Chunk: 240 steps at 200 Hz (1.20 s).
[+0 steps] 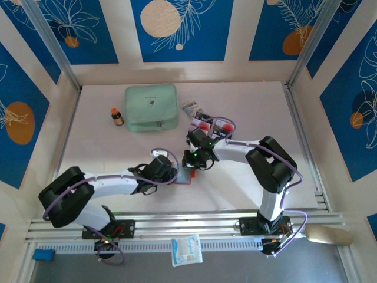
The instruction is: Put the credit cards into the card holder
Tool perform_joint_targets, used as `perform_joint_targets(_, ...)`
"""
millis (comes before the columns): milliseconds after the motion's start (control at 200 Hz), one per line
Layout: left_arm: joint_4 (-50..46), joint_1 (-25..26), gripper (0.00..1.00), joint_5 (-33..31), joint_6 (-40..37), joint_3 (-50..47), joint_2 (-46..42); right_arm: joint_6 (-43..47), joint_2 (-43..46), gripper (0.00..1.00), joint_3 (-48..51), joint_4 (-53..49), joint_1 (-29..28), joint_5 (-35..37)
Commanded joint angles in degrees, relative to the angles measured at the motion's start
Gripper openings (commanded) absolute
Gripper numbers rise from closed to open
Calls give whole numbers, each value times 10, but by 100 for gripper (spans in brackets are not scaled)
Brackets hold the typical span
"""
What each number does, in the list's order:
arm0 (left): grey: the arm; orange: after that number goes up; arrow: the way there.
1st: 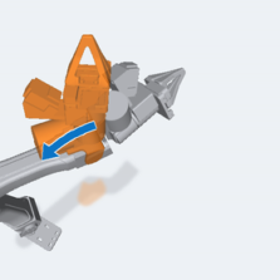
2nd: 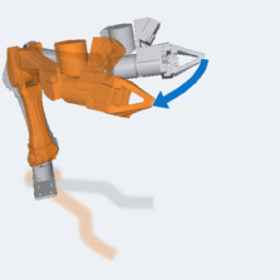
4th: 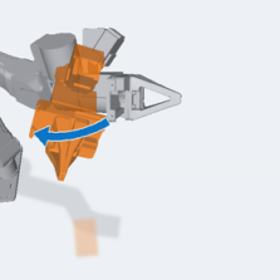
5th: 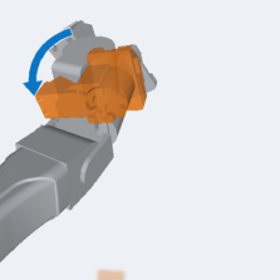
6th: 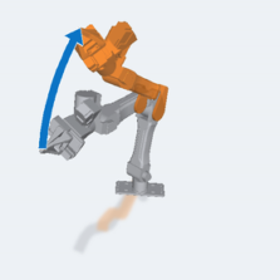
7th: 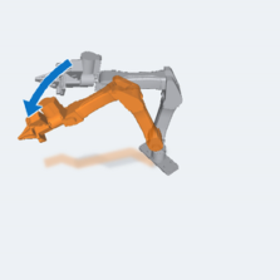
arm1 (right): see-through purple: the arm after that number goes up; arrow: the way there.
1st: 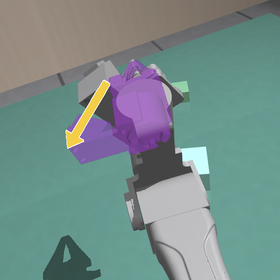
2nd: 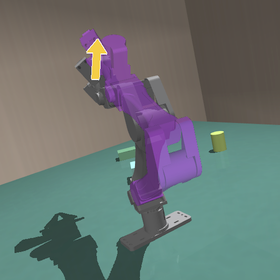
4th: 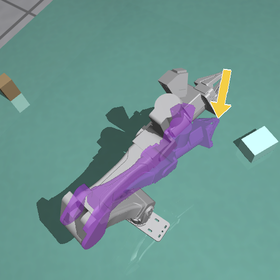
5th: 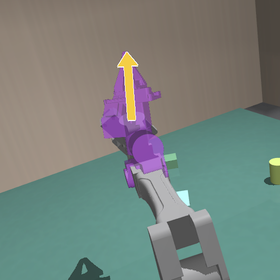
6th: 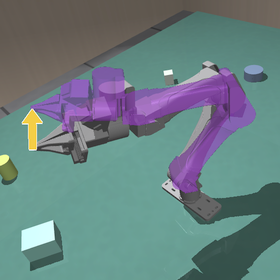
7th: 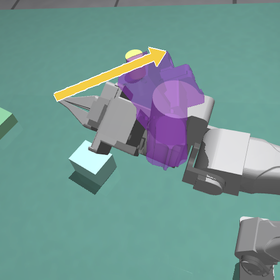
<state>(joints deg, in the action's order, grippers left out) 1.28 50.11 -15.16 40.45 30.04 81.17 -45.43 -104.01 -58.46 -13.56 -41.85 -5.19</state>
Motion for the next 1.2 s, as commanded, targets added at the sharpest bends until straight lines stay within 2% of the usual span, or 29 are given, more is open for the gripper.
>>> perform_joint_targets(0, -30, -2, 67, 22, 10, -7, 18, -9, 30, 19, 15, 2, 7, -11)
perform_joint_targets(150, -21, -2, 66, 24, 9, -10, 15, -17, 44, 24, 26, 14, 14, -18)
perform_joint_targets(735, -10, -2, 65, 25, 8, -19, 7, -31, -19, 25, -6, 59, 14, -68)
perform_joint_targets(895, -10, -2, 66, 26, 12, -19, -5, -33, -11, 25, -10, 65, 7, -88)
perform_joint_targets(990, -22, -2, 72, 21, 17, -17, -30, -37, 3, 25, -15, 62, 3, -93)
perform_joint_targets(1155, -85, -3, 94, 0, 38, -5, -121, -50, 26, 26, -20, 58, -7, -101)
perform_joint_targets(1195, -107, -3, 98, -5, 45, 2, -151, -54, 31, 29, -21, 55, -10, -99)
